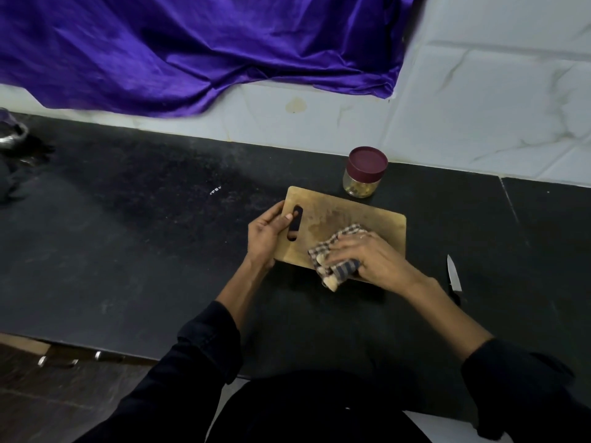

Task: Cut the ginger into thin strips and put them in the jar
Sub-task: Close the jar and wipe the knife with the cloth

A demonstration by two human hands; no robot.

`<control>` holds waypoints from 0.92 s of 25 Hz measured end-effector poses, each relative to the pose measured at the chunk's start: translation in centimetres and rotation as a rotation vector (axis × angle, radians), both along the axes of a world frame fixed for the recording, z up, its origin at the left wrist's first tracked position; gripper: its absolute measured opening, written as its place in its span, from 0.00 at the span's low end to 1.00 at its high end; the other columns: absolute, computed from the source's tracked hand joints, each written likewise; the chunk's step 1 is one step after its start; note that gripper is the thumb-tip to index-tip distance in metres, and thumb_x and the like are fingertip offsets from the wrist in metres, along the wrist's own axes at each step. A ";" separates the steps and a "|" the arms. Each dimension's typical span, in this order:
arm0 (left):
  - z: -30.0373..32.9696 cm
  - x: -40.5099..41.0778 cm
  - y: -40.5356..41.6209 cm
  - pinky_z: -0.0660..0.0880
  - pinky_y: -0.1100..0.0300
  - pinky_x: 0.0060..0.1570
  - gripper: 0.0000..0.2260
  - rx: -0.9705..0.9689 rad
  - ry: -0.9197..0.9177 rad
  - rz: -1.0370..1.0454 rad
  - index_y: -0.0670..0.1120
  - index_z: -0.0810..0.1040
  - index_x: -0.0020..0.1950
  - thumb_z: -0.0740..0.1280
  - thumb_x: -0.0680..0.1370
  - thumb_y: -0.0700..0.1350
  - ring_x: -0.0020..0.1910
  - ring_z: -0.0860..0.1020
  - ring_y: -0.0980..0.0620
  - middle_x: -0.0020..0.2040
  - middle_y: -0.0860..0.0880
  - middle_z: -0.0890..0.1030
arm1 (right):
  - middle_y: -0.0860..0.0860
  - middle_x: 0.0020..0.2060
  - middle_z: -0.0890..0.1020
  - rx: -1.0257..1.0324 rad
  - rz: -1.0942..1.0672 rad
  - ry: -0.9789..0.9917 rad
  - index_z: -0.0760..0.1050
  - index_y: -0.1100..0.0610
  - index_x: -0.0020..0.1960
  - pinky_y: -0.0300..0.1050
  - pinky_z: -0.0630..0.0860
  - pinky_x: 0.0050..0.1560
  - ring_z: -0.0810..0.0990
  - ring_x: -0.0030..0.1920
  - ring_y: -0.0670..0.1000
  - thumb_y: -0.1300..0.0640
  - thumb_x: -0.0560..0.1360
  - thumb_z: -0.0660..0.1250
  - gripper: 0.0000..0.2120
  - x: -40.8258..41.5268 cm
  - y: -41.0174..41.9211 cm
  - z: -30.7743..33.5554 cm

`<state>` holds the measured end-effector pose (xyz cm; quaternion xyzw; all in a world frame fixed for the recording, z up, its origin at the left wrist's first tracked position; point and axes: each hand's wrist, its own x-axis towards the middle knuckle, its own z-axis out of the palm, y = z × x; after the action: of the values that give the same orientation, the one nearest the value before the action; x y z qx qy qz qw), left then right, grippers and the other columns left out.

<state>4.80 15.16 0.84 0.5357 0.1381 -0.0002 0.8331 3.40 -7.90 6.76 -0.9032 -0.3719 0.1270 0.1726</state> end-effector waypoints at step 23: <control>0.9 -1.8 4.2 0.82 0.54 0.40 0.17 0.108 -0.074 0.160 0.39 0.75 0.66 0.67 0.77 0.36 0.54 0.82 0.47 0.56 0.42 0.82 | 0.56 0.59 0.81 0.183 -0.442 -0.135 0.79 0.55 0.64 0.57 0.73 0.61 0.77 0.61 0.59 0.76 0.70 0.59 0.29 6.4 -1.7 -0.2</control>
<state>2.99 19.36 1.76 0.5667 0.1494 0.0935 0.8048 9.84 -9.57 6.53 -0.9497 -0.1860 -0.0085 0.2520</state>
